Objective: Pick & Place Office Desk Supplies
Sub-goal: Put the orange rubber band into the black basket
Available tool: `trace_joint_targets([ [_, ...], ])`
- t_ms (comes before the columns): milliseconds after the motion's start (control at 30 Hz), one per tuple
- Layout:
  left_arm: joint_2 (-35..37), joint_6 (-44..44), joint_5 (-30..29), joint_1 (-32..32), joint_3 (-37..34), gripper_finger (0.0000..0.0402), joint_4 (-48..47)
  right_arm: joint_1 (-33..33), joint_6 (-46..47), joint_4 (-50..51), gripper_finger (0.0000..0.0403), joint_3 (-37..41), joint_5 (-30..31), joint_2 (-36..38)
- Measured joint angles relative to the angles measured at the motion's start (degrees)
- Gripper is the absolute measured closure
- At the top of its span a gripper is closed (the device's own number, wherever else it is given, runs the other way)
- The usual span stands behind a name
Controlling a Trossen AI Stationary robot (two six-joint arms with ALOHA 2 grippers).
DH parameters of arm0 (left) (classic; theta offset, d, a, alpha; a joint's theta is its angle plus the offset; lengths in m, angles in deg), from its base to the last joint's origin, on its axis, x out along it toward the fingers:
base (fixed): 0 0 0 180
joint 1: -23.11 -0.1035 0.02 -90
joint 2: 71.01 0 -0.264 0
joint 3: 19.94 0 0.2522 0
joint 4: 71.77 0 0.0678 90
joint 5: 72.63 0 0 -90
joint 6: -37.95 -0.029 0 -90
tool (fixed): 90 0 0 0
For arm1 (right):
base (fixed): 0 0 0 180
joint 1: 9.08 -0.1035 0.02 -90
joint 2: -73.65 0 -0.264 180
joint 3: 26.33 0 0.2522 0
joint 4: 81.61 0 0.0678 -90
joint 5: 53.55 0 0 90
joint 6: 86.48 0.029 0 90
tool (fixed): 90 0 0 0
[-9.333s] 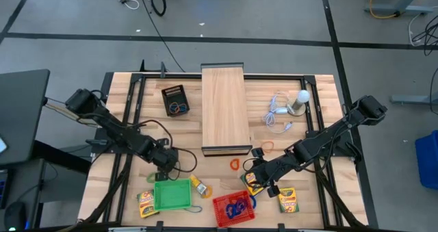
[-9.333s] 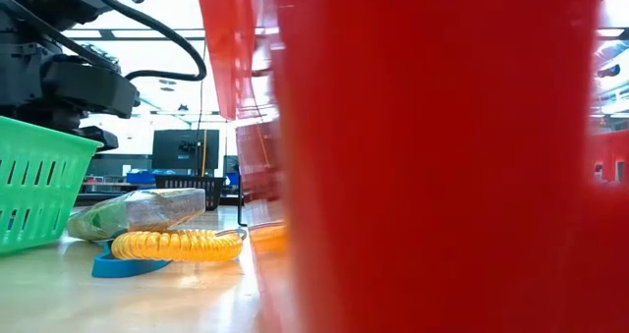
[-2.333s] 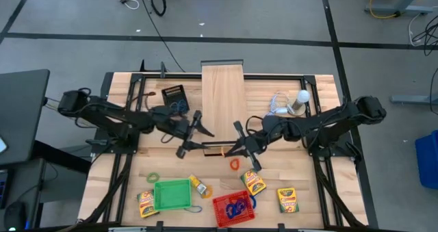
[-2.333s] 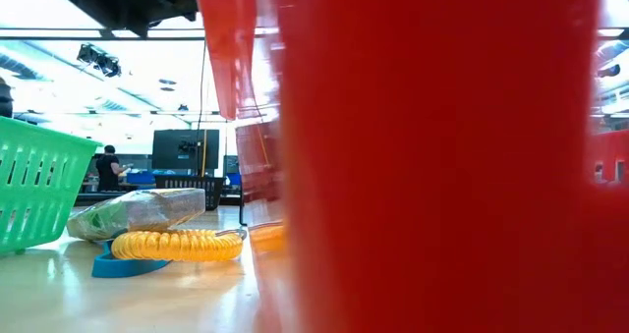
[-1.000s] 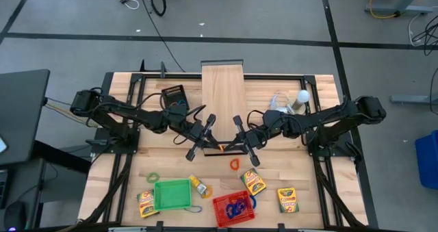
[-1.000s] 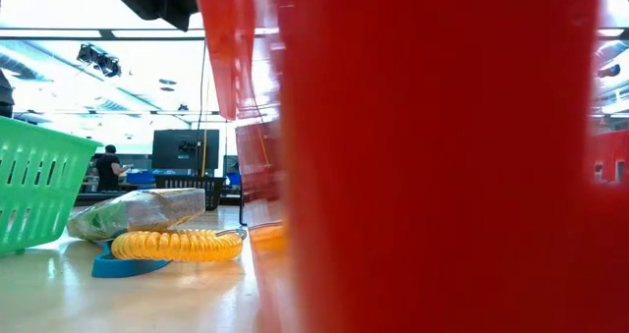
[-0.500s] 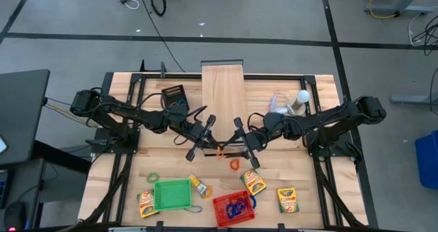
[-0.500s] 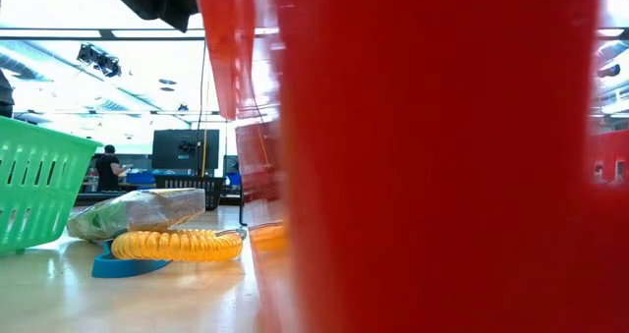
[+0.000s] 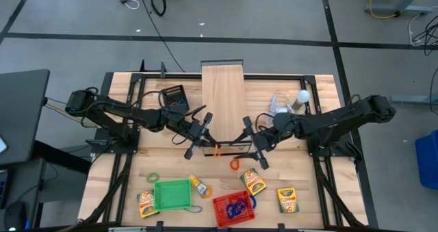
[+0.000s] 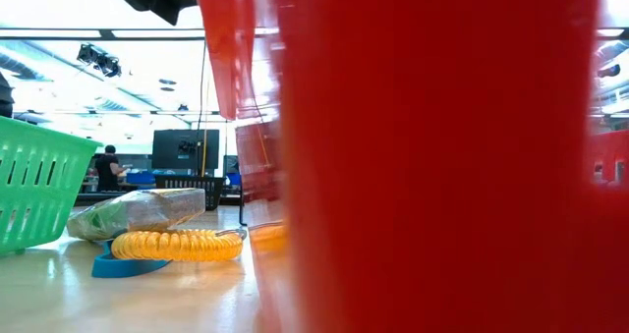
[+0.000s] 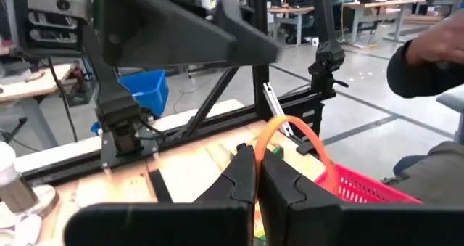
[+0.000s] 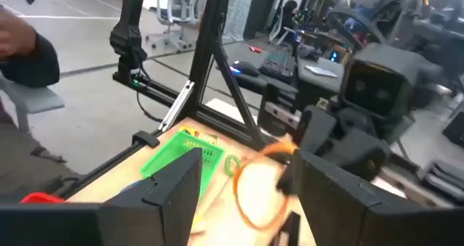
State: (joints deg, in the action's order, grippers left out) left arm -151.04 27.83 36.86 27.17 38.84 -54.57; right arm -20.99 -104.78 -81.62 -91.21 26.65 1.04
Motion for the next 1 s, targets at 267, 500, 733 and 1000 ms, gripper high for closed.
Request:
trace_joint_targets([
  [267, 1.3, -1.7, -3.6, 0.0, 0.0, 0.0398, -4.4, -2.1, 3.9, 14.9, 0.0181, 0.0, -0.1, 10.1],
  [500, 4.2, -3.1, -9.1, -1.3, 0.0, 0.0398, -9.2, -5.5, 6.0, 20.4, 0.0181, 0.4, -0.1, 15.4],
  [733, 8.8, -2.4, -11.6, -3.9, -2.5, 0.0398, -9.4, -5.2, 7.2, 13.0, 0.0181, 11.5, 0.6, 25.5],
  [1000, 19.2, -0.6, -21.2, -8.3, -10.4, 0.0398, -12.5, -3.6, 12.9, 4.7, 0.0181, 27.1, 5.9, 38.9],
])
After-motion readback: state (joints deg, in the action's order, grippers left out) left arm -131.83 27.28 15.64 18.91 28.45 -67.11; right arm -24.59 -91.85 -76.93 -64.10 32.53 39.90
